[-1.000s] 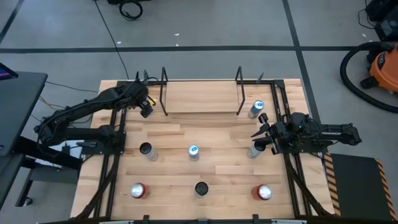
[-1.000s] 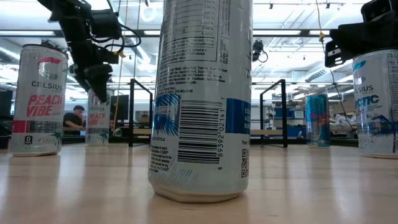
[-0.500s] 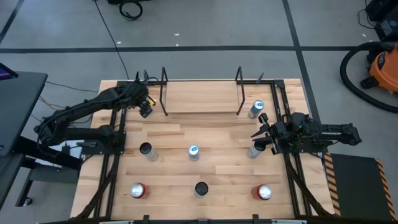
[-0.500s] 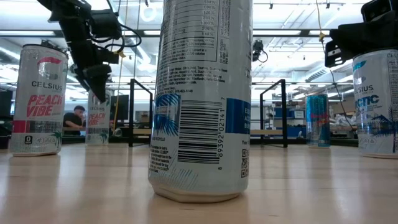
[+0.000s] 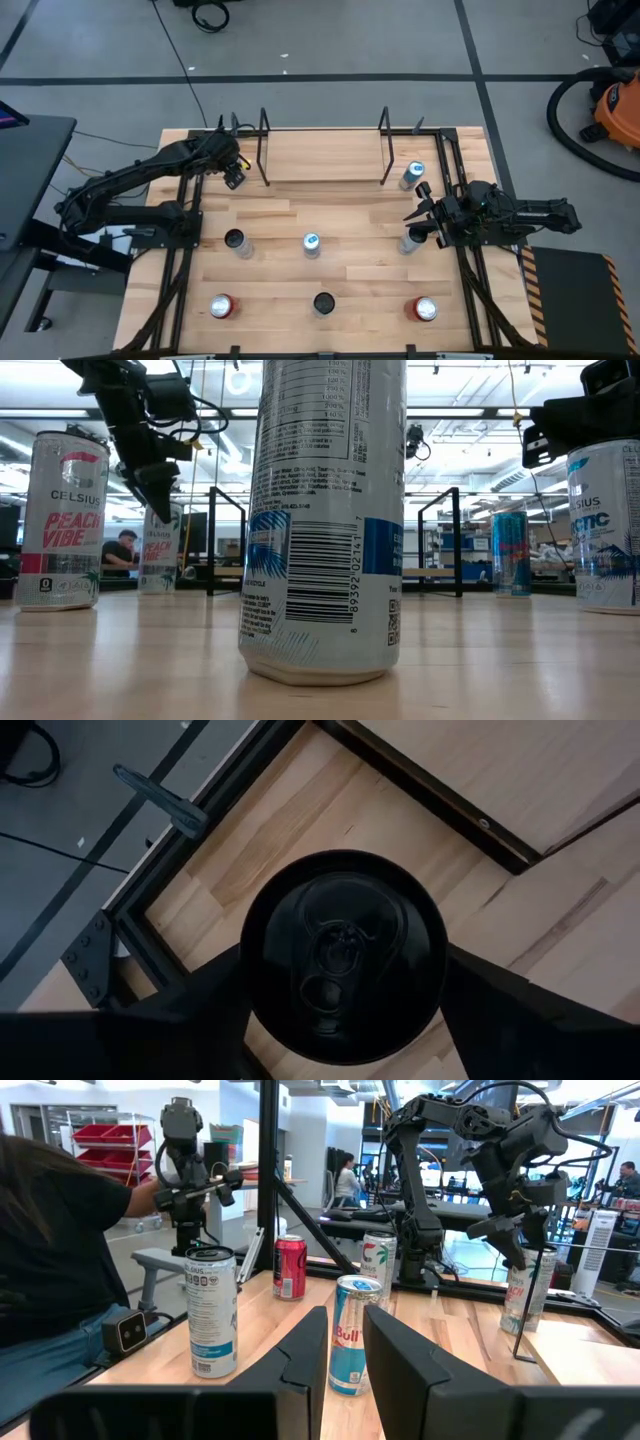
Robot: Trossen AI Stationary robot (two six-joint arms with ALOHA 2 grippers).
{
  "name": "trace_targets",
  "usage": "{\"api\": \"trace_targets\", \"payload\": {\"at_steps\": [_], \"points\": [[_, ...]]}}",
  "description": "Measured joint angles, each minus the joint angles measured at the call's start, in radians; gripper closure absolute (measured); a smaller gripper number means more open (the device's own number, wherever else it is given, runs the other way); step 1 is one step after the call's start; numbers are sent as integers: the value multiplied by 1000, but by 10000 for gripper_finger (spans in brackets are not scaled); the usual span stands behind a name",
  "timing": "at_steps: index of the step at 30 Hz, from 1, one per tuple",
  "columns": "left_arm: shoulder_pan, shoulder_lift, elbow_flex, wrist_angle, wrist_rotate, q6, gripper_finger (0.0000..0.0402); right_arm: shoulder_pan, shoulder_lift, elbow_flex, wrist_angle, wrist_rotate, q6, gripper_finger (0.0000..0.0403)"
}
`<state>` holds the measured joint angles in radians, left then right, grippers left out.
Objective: Place canned beverage on shelf
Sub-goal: Put the top white pink soda can on the shelf
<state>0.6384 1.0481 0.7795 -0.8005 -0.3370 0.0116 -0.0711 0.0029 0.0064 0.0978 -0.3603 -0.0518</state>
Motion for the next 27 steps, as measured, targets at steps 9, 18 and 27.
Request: {"api": "trace_targets", "payload": {"at_steps": [9,18,27], "points": [[0,-1,16,-16,1,3,122,0,0,0,0,0,0,325],[0,-1,107,-86,0,13,122,0,0,0,0,0,0,325],[-1,-2,249,-156,-2,12,122,0,0,0,0,0,0,325]]}}
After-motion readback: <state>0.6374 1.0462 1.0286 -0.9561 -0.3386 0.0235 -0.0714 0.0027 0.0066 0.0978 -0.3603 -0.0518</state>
